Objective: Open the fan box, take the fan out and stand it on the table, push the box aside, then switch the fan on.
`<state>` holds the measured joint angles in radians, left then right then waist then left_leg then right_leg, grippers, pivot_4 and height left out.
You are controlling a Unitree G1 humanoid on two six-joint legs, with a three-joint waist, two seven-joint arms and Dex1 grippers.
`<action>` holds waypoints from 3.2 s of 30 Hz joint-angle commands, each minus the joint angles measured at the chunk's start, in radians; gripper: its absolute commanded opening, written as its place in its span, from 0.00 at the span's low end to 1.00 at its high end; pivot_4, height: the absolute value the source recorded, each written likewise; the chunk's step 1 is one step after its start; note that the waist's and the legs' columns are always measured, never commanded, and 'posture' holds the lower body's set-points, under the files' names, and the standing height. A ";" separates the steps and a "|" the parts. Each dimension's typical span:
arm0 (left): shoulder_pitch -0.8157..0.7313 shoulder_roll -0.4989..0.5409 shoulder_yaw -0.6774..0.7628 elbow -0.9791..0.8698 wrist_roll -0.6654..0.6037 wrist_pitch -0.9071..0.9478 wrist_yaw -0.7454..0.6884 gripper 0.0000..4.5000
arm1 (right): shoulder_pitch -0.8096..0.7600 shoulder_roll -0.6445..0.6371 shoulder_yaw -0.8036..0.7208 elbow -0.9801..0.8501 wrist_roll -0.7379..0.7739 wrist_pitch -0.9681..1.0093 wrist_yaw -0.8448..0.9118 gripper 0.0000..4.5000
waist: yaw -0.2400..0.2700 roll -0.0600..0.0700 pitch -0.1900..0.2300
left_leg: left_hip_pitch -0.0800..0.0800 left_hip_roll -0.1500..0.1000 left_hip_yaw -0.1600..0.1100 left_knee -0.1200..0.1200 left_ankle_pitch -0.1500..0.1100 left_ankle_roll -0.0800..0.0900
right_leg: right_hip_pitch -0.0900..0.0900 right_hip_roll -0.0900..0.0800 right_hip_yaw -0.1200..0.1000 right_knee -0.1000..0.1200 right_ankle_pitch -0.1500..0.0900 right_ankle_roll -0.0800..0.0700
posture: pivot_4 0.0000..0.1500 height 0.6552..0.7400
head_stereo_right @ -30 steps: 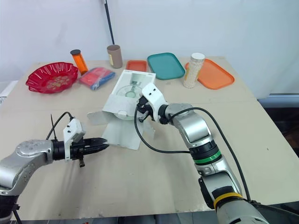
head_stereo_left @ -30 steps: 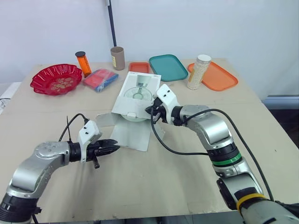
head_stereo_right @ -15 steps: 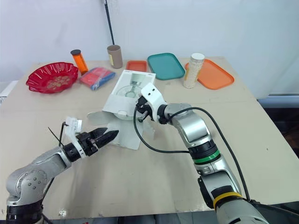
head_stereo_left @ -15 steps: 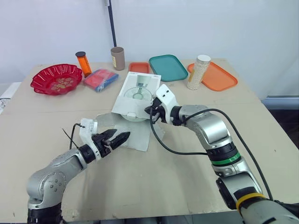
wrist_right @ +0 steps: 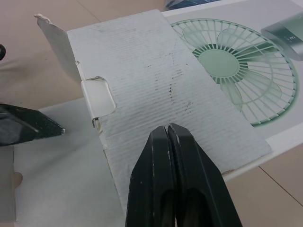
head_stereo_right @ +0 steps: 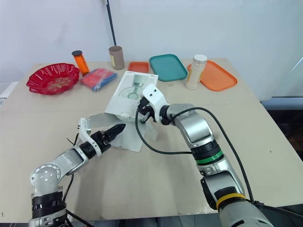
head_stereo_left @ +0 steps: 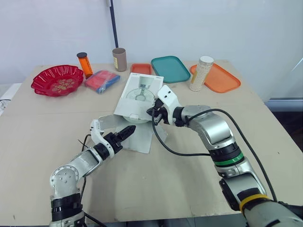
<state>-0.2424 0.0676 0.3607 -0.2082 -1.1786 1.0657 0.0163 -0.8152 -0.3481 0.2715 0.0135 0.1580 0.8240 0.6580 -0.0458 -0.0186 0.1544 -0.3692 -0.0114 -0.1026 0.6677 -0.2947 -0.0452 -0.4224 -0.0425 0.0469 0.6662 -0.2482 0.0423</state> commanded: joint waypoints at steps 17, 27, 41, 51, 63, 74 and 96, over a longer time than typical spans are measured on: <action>-0.082 -0.036 -0.025 0.113 0.011 -0.140 -0.017 0.99 | 0.007 -0.029 0.007 -0.064 -0.014 0.030 0.011 0.00 | 0.001 0.000 0.000 | 0.000 0.000 0.000 -0.001 0.001 -0.002 | 0.000 0.000 0.000 -0.001 0.000 0.000 | 1.00 1.00; -0.137 -0.059 -0.034 0.198 0.032 -0.166 -0.034 0.99 | 0.016 -0.026 0.011 -0.075 -0.022 0.031 0.011 0.00 | 0.001 0.000 0.000 | 0.000 -0.001 -0.001 -0.001 0.001 -0.002 | 0.000 0.000 0.000 -0.001 0.000 0.000 | 1.00 1.00; -0.131 -0.071 -0.015 0.192 0.005 -0.197 -0.051 0.99 | 0.019 -0.023 0.017 -0.075 -0.032 0.028 0.010 0.00 | 0.001 0.000 0.000 | 0.000 -0.001 -0.001 -0.001 0.002 -0.005 | 0.000 0.000 0.000 -0.001 0.000 0.001 | 1.00 1.00; -0.168 -0.103 0.014 0.258 -0.026 -0.211 -0.047 0.56 | 0.026 -0.030 0.021 -0.086 -0.040 0.034 0.010 0.00 | 0.001 0.000 0.000 | 0.000 -0.001 -0.001 -0.002 0.002 -0.005 | 0.000 0.000 0.000 -0.001 0.000 0.001 | 1.00 1.00; -0.172 -0.097 0.027 0.271 -0.063 -0.186 -0.045 0.56 | 0.031 -0.028 0.019 -0.086 -0.046 0.026 0.008 0.00 | 0.001 0.000 0.000 | 0.000 -0.001 -0.001 -0.002 0.003 -0.005 | 0.000 0.000 0.000 -0.001 0.000 0.001 | 1.00 1.00; -0.179 -0.095 0.030 0.288 -0.082 -0.180 -0.038 0.22 | 0.033 -0.025 0.020 -0.087 -0.051 0.027 0.006 0.00 | 0.001 0.000 0.000 | 0.000 -0.001 -0.001 -0.002 0.003 -0.006 | 0.000 -0.001 0.000 -0.001 0.000 0.001 | 1.00 1.00; 0.072 0.076 0.015 0.050 -0.414 0.007 0.087 0.22 | 0.050 -0.031 0.010 -0.137 -0.039 0.084 -0.010 0.00 | 0.001 0.000 0.000 | 0.000 0.000 -0.002 -0.004 0.003 -0.009 | 0.000 0.000 0.000 -0.002 0.000 0.001 | 1.00 1.00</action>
<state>-0.1870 0.1249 0.3783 -0.1166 -1.5540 1.0661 0.0927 -0.7764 -0.3691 0.2803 -0.1053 0.1147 0.8960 0.6496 -0.0452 -0.0190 0.1543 -0.3690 -0.0115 -0.1045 0.6637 -0.2921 -0.0543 -0.4228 -0.0427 0.0467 0.6645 -0.2480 0.0429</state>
